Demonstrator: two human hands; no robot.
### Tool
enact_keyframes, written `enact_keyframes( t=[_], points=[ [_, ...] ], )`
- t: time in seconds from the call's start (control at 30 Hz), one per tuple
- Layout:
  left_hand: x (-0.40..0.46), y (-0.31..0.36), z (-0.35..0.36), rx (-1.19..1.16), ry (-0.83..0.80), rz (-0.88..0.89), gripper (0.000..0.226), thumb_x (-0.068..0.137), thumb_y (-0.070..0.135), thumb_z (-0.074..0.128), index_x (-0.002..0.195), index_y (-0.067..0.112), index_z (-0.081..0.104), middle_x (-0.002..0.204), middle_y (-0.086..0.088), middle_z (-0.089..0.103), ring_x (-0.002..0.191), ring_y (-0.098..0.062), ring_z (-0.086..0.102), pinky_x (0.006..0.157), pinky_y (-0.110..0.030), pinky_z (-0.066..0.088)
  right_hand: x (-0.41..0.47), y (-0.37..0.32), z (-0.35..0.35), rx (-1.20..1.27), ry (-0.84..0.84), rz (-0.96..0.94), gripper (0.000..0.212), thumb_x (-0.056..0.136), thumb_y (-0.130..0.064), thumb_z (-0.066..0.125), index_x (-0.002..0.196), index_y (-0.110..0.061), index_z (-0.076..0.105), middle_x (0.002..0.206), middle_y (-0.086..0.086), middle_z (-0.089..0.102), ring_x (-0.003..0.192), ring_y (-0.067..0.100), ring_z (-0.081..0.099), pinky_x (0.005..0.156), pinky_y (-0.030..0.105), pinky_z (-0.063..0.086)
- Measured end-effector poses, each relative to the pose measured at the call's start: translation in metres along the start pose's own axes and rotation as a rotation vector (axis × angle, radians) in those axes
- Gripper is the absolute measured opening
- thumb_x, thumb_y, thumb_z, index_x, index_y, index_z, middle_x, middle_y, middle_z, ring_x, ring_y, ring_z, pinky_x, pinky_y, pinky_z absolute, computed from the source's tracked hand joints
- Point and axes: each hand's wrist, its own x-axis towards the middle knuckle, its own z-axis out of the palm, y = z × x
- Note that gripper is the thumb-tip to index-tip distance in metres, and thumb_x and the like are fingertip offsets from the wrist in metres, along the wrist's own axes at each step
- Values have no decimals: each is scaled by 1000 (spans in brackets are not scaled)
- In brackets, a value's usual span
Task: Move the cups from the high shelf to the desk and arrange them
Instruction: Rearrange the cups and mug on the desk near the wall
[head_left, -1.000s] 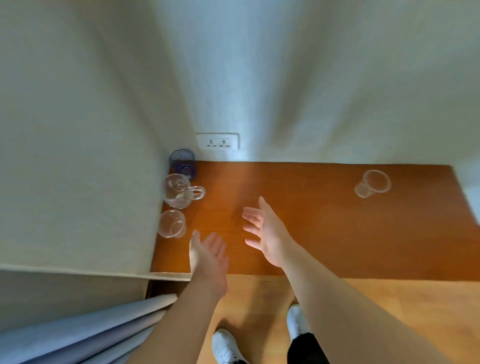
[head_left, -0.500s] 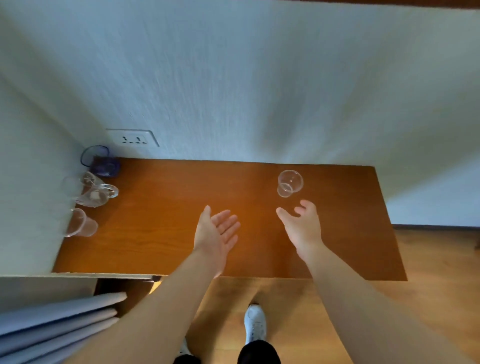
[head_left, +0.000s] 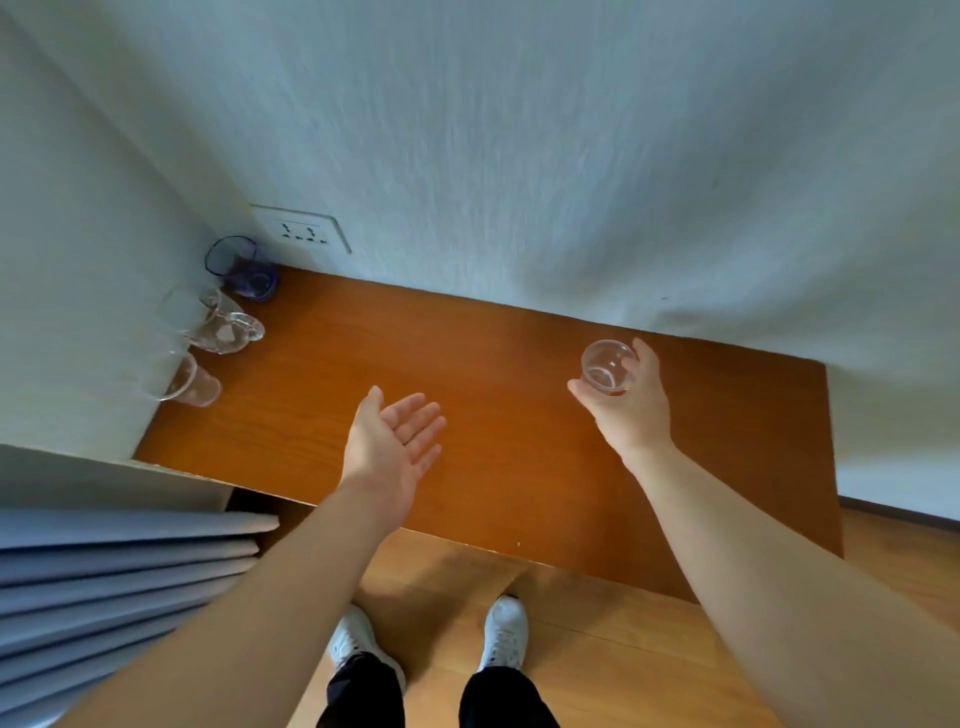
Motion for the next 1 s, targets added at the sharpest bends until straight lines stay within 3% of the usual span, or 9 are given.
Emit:
enact_keyframes(
  t=[0.1, 0.17, 0.4, 0.57, 0.73, 0.87, 1.0],
  points=[
    [-2, 0, -11, -38, 30, -6, 59, 107, 61, 27, 133, 23, 63, 138, -4, 67, 127, -26, 63, 117, -49, 42, 3, 2, 5, 80, 33, -20, 86, 79, -43, 86, 150, -32, 38, 135, -9, 57, 123, 20, 61, 94, 33, 52],
    [-6, 0, -17, -52, 49, -14, 59, 107, 61, 27, 135, 22, 62, 138, -4, 67, 125, -25, 64, 116, -48, 43, 3, 3, 7, 95, 41, -32, 77, 80, -41, 85, 144, -33, 43, 128, -13, 57, 117, 19, 62, 92, 37, 57],
    [-18, 12, -37, -114, 106, -24, 61, 107, 61, 28, 140, 20, 60, 140, -4, 67, 129, -25, 63, 117, -48, 43, -3, -8, 25, 100, -9, -93, 73, 80, -43, 86, 141, -34, 47, 133, -4, 62, 115, 18, 62, 84, 35, 58],
    [-16, 21, -62, -178, 117, -30, 61, 107, 60, 30, 139, 20, 60, 139, -5, 67, 129, -27, 63, 118, -50, 41, -15, -30, 56, 94, -100, -112, 65, 80, -41, 86, 135, -32, 51, 125, -7, 64, 107, 14, 64, 68, 19, 48],
    [-10, 30, -105, -239, 140, -35, 59, 105, 63, 29, 132, 22, 62, 136, -4, 68, 124, -26, 64, 116, -49, 41, -30, -50, 93, 29, -162, -133, 63, 81, -40, 85, 134, -26, 53, 124, -3, 67, 102, 15, 66, 64, 18, 50],
    [-2, 35, -144, -288, 150, -47, 64, 105, 63, 30, 137, 17, 62, 130, -4, 71, 117, -24, 67, 110, -47, 44, -47, -62, 121, -4, -188, -149, 64, 82, -41, 84, 136, -26, 53, 125, -3, 67, 99, 12, 67, 63, 17, 50],
    [8, 43, -181, -318, 136, -74, 64, 107, 60, 29, 140, 15, 61, 133, -7, 70, 122, -26, 65, 114, -48, 43, -64, -75, 150, -31, -193, -148, 65, 82, -41, 84, 137, -26, 52, 126, -3, 67, 96, 10, 67, 62, 17, 51]
  ],
)
